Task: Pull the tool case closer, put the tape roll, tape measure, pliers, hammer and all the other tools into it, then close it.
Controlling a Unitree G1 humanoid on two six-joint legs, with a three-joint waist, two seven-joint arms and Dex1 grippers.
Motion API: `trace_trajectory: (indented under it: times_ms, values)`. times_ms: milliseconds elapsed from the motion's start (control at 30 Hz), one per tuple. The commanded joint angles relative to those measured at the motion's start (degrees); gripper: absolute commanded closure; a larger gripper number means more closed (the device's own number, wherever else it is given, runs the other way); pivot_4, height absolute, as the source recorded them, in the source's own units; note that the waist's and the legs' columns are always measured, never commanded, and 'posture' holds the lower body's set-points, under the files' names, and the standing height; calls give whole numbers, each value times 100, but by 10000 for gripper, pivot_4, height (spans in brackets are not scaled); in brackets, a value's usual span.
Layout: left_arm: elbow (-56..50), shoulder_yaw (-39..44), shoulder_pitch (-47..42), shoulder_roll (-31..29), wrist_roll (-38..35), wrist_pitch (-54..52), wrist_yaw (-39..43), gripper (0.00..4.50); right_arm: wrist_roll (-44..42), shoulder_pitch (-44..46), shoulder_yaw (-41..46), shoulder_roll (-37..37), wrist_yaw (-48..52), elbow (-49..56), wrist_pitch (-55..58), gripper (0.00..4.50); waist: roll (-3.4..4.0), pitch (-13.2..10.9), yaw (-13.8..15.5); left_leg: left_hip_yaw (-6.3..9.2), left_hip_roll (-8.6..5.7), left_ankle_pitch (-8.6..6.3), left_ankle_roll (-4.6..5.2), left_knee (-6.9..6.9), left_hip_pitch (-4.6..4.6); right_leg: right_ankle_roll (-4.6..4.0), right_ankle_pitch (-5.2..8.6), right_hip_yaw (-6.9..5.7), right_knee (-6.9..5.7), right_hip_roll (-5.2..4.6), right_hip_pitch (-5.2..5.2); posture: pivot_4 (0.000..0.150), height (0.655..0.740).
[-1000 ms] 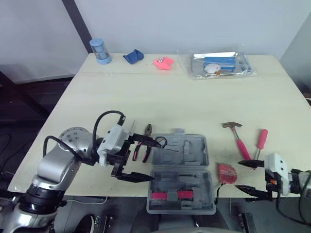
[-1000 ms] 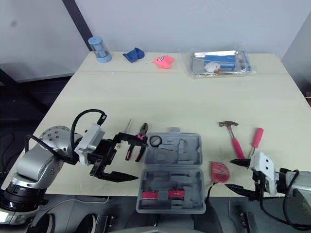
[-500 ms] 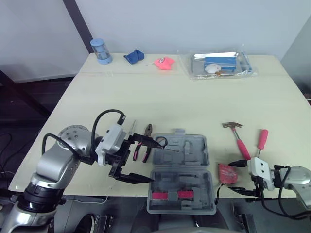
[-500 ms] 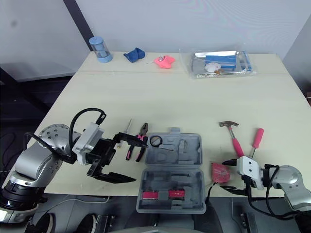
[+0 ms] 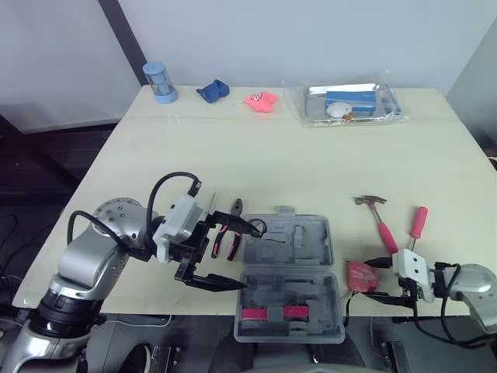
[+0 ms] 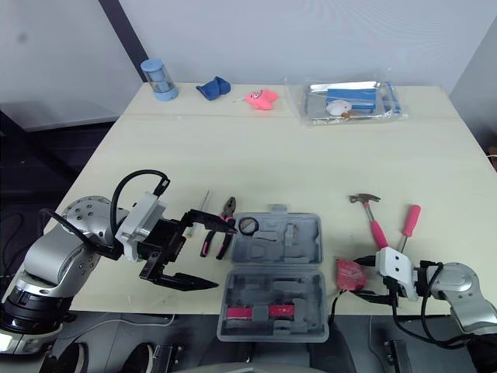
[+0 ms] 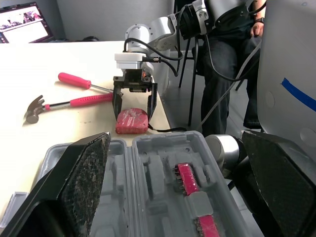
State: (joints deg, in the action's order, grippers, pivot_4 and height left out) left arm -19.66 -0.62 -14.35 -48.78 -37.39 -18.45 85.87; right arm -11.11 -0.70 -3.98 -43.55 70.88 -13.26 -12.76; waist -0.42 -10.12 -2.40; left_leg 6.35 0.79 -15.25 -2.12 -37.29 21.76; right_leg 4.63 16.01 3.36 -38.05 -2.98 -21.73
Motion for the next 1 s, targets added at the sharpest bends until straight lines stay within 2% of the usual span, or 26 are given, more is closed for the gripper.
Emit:
trace_trajectory:
  times_ms: [33, 167, 367, 533, 767, 1000]
  values:
    - [-215, 39, 35, -27, -74, 1, -11, 0, -95, -58, 38, -12, 56, 125, -45, 15958, 0, 0, 0, 0, 0, 0, 0, 0, 0, 0, 0, 0, 0, 0, 0, 1500, 7400]
    - [-228, 115, 120, -28, -110, -2, -54, 0, -209, -143, 138, -131, 126, 342, 16, 15958, 0, 0, 2, 0, 0, 0, 0, 0, 1, 0, 0, 0, 0, 0, 0, 1500, 7400]
    - [-229, 315, 362, 0, -208, 47, -207, 0, -457, -77, 387, -589, 131, 1123, 773, 15958, 2, -1, 0, -1, 0, 0, 0, -2, -1, 0, 0, 3, -3, -1, 0, 1500, 7400]
    - [-200, 839, 892, 31, -310, 118, -497, 0, -495, 559, 337, -1020, -55, 2129, 2145, 15958, 10, -5, -27, -5, 1, 0, 0, -1, -2, 0, 0, 8, -3, -1, -1, 1500, 7400]
    - [-50, 1259, 1310, 164, -247, 309, -835, 0, 80, 1970, -689, -928, -507, 2972, 4128, 15958, 9, -6, 24, 12, 0, 0, 0, -2, 6, -1, 0, -11, 1, -1, -2, 1500, 7400]
    - [119, 1401, 1435, 161, -207, 391, -956, 0, 839, 3416, -2062, -420, -579, 2921, 5327, 15958, 10, -6, 4, 22, -4, 0, -1, -1, 13, -1, 0, -22, 4, -5, -5, 1500, 7400]
